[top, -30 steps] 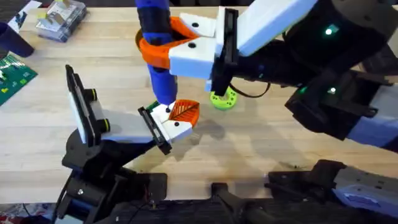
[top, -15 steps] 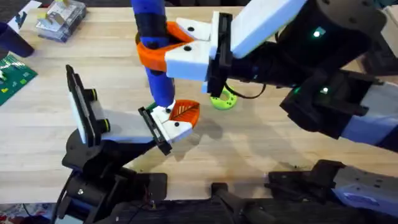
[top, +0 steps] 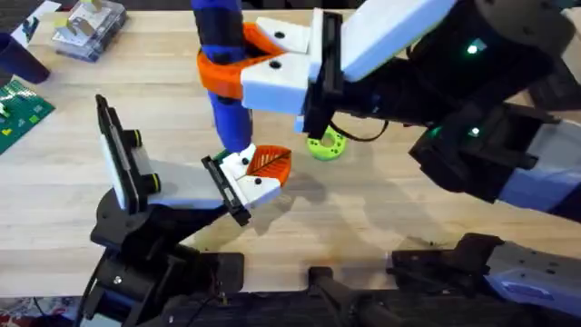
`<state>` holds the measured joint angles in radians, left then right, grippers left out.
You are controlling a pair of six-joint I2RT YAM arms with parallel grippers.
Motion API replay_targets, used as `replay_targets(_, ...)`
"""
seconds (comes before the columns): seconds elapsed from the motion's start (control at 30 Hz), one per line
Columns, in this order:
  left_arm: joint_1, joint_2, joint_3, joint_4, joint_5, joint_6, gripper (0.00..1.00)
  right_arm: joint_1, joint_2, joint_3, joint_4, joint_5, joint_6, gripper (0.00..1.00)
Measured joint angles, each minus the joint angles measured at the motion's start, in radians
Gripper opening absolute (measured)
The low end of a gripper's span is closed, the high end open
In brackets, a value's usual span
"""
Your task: Pick up the gripper from the table and insert it into the empty holder that is missing its gripper. Then pick up a screw, insert it into the mounting hole, and use the screwdriver to tighten it. Finally, clean up the table by picking up the vegetable and placing it into the bucket.
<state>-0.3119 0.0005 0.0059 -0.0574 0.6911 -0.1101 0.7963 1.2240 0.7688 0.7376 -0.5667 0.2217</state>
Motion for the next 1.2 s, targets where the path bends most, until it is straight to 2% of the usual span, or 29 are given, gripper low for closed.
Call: replay_targets(1.2,0.0,0.0,0.0,0.0,0.0,0.0,0.013,-0.028,0.0,0.0,-0.05,-0.004,0.071,0.026)
